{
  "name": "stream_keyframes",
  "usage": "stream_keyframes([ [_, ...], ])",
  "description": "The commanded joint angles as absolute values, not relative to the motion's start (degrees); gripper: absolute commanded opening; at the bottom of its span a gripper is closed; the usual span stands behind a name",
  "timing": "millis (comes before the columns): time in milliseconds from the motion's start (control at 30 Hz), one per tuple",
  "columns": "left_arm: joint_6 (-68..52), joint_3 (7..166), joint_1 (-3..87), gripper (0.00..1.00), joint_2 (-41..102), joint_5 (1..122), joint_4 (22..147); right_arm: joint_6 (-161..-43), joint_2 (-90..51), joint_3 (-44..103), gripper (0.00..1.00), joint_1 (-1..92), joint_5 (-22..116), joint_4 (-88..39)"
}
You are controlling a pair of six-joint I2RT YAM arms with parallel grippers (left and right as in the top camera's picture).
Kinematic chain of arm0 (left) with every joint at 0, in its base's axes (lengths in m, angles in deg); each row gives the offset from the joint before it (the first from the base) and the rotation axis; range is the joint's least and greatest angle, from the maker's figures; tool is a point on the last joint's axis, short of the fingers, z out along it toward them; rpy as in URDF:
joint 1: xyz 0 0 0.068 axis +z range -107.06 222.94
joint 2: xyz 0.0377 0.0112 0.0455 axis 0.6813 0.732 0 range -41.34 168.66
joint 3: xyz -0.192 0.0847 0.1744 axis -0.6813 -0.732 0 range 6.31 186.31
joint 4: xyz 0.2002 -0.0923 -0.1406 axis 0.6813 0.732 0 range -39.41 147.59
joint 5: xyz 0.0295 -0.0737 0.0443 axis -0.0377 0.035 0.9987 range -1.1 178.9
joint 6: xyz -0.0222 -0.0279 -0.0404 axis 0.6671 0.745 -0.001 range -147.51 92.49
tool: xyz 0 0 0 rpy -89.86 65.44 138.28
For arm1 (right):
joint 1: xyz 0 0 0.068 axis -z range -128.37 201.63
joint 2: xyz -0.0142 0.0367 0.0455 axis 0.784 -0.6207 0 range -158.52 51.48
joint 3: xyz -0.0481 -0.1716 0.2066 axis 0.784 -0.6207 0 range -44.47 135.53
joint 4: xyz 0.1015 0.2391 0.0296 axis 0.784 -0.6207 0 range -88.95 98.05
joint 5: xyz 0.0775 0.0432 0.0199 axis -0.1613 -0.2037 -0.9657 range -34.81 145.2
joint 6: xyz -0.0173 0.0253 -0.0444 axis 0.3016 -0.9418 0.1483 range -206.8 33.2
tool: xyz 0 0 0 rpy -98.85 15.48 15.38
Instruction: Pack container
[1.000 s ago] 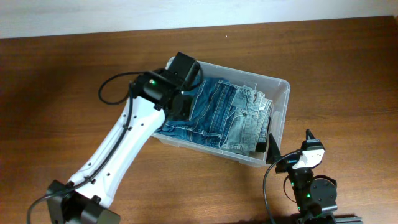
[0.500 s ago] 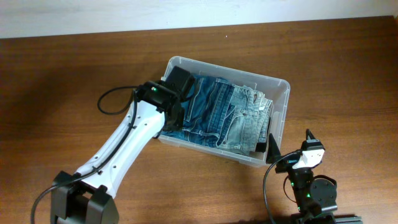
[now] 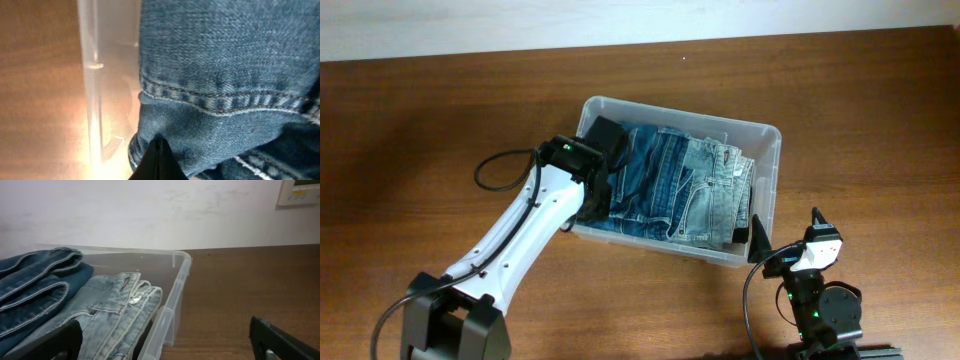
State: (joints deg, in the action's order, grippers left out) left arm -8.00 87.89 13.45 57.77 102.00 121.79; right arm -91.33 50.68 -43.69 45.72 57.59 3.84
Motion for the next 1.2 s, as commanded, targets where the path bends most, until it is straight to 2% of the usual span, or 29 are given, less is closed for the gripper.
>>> stream_keyframes([
  [0, -7.17, 85.73, 13.93, 0.01, 58.06, 99.27, 125.09, -91.51, 51.27, -44.15, 0.99, 46.2, 58.48, 3.77],
  [367, -7.22, 85.7, 13.86, 0.0, 58.06, 89.32, 128.53, -91.51, 51.27, -44.15, 0.99, 46.2, 58.48, 3.77],
  [633, -7.22, 85.73, 13.16, 0.01, 57.09, 87.09, 129.97, -91.48, 51.27, -44.15, 0.99, 46.2, 58.48, 3.77],
  [967, -7.17, 85.73, 12.99, 0.01, 51.65, 87.23, 128.96, -91.51, 51.27, -44.15, 0.99, 46.2, 58.48, 3.75],
  [1167, -6.06, 86.49, 14.89, 0.02, 48.57, 92.45, 124.55, -91.51, 51.27, -44.15, 0.99, 46.2, 58.48, 3.77],
])
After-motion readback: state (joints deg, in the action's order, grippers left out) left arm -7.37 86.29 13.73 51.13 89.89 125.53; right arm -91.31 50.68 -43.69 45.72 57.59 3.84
